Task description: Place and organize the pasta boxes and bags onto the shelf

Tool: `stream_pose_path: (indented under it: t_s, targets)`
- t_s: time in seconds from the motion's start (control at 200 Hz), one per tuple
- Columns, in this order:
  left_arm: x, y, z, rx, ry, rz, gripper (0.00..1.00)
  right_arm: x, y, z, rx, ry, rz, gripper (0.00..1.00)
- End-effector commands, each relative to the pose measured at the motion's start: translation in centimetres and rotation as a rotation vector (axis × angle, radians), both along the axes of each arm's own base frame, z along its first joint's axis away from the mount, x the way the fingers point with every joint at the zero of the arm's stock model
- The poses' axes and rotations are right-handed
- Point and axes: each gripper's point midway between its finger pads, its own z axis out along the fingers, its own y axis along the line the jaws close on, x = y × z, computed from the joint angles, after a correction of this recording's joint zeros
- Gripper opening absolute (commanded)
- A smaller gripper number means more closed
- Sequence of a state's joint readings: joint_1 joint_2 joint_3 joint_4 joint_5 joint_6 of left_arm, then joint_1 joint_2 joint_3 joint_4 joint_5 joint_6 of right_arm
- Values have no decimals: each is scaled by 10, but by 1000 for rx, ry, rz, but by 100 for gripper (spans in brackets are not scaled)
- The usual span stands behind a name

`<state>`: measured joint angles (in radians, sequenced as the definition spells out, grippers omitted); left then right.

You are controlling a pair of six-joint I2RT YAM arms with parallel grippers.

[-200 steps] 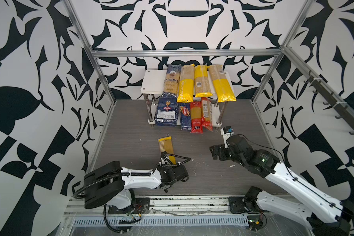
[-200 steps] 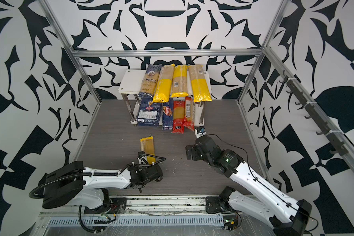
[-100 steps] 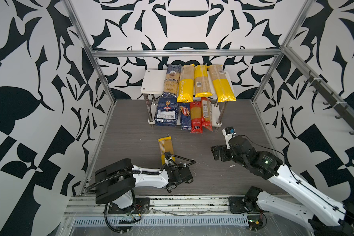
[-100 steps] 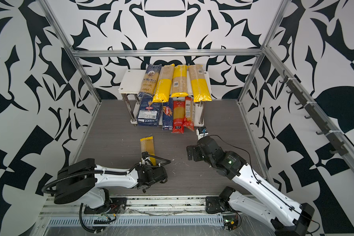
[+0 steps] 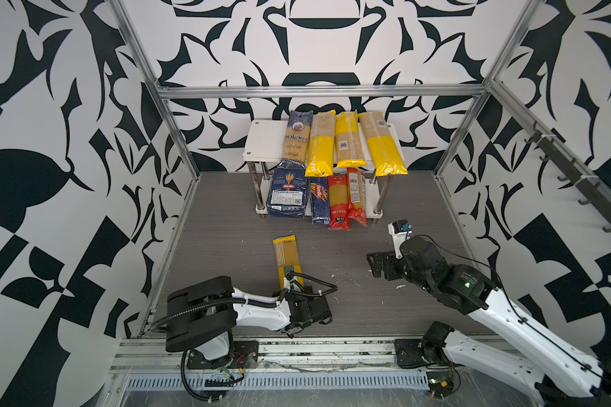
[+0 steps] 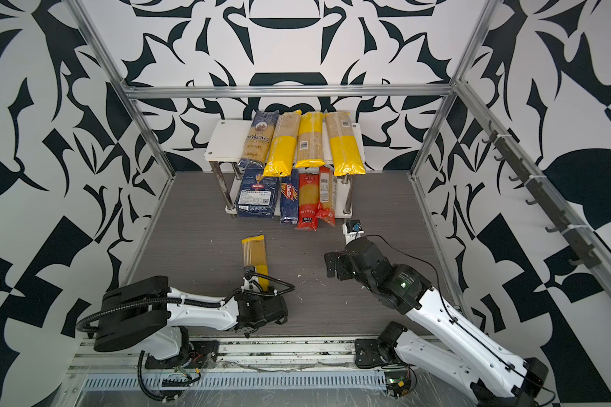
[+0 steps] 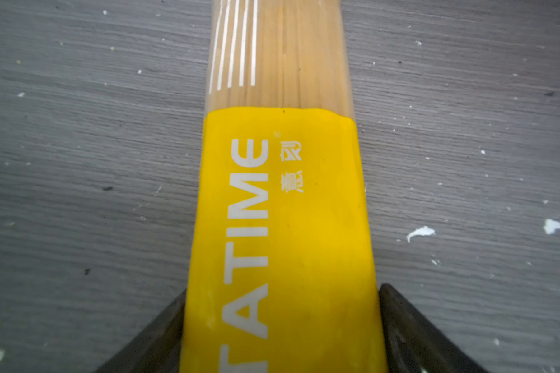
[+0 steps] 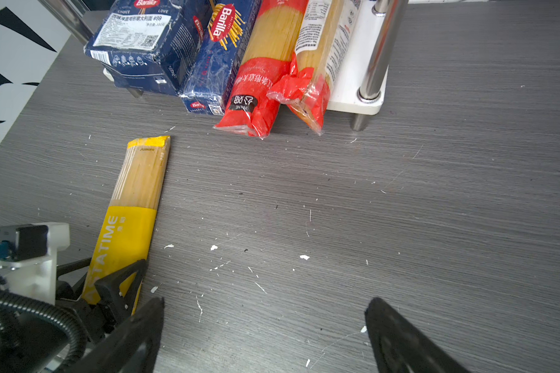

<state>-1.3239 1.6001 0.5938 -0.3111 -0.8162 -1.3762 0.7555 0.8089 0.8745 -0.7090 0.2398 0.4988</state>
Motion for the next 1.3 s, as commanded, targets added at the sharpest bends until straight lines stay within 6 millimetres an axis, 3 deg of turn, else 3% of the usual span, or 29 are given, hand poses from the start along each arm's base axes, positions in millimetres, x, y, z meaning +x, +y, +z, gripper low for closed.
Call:
stream_pose_path:
  t_s: [0.0,0.155,0.245,0.515,0.675,0.785,1.1,1.295]
  targets:
    - [-91,48,-88,70,557,95,86,0,-2,1,11,-10,-14,100]
    - [-95,50,-93,81,580,89,86,0,0,2,19,-13,-9,100]
    - [-96,53,-94,86,587,89,75,0,1,3,23,-16,-6,100]
    - [-94,53,-82,89,576,70,24,2,4,5,29,-22,5,100]
    - [-81,56,-50,133,502,48,15,3,6,5,27,-23,10,100]
    - [-71,61,-22,140,434,42,0,3,7,6,27,-22,13,100]
    - [-46,90,66,107,218,46,0,5,10,8,32,-22,18,100]
    - [-39,104,105,85,142,51,0,8,13,9,23,-19,24,99]
